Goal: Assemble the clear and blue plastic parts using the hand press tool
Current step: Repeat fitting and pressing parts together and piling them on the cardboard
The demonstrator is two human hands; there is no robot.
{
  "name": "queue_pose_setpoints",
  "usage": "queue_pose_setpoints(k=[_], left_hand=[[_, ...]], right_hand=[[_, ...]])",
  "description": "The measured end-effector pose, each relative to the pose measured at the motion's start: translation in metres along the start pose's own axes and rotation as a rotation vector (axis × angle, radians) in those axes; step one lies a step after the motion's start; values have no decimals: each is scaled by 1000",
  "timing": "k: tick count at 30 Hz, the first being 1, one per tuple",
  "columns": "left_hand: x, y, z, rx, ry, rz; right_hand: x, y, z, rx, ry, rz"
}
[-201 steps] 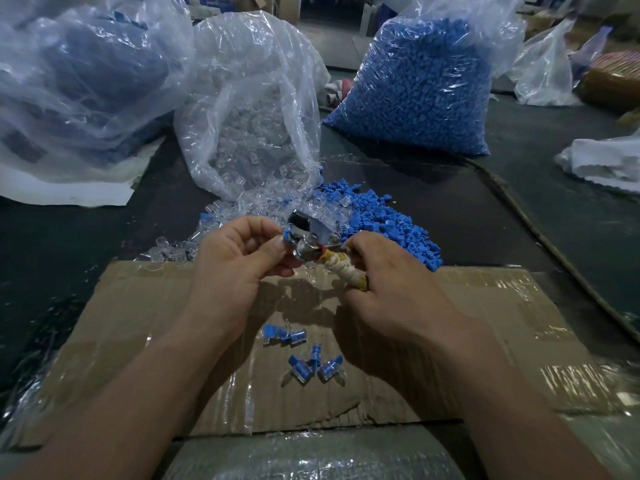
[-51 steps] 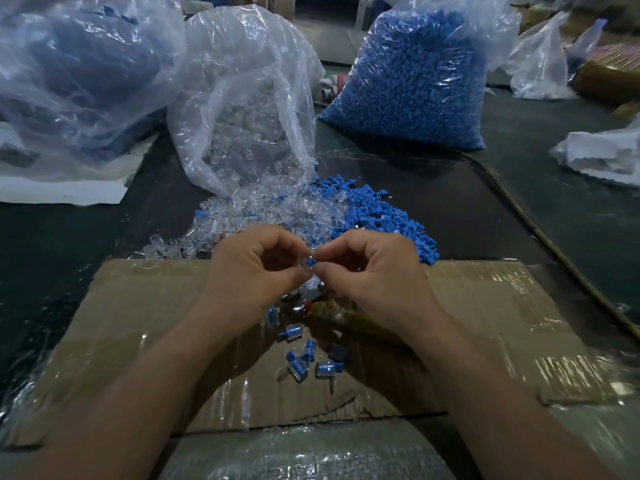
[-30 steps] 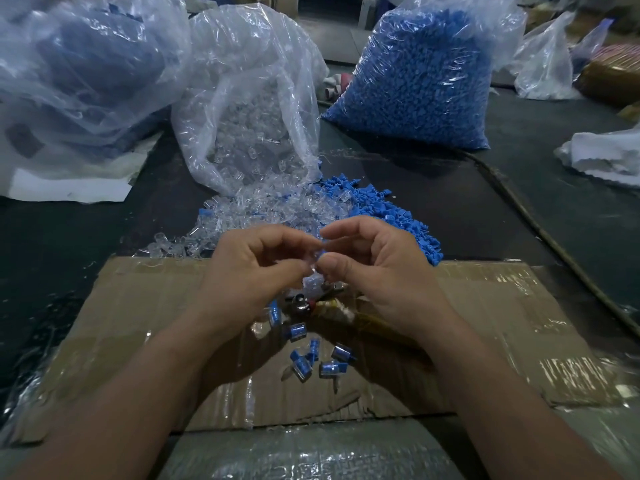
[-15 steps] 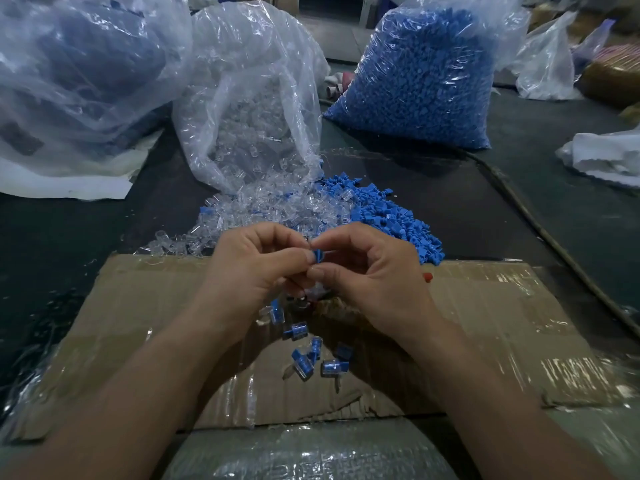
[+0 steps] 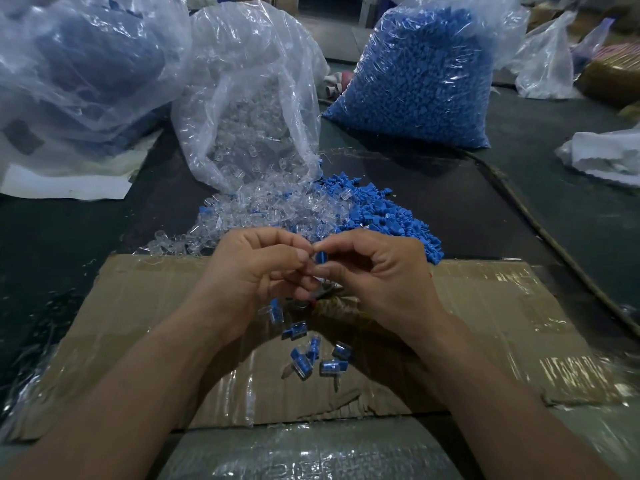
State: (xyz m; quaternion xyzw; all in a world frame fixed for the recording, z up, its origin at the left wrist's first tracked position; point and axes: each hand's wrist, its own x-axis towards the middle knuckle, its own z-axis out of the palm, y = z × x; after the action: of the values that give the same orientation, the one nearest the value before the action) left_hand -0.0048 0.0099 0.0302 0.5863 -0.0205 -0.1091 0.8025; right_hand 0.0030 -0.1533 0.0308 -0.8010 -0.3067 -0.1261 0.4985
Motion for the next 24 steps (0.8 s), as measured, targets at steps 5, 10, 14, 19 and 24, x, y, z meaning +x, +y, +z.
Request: queue_pose_setpoints(k=[5, 10, 14, 19, 24], left_hand=[[-1, 0, 1, 42, 1, -6], [-1, 0, 0, 63, -1, -13], [0, -2, 0, 67, 9, -11], [-1, -1, 0, 26, 57, 0], [1, 0, -1, -32, 142, 2]], right_hand=[[1, -1, 0, 24, -6, -24], [0, 0, 0, 5, -6, -25], [1, -1, 0, 7, -14, -23], [3, -3, -9, -75, -114, 155], [8, 5, -36, -301, -383, 498]])
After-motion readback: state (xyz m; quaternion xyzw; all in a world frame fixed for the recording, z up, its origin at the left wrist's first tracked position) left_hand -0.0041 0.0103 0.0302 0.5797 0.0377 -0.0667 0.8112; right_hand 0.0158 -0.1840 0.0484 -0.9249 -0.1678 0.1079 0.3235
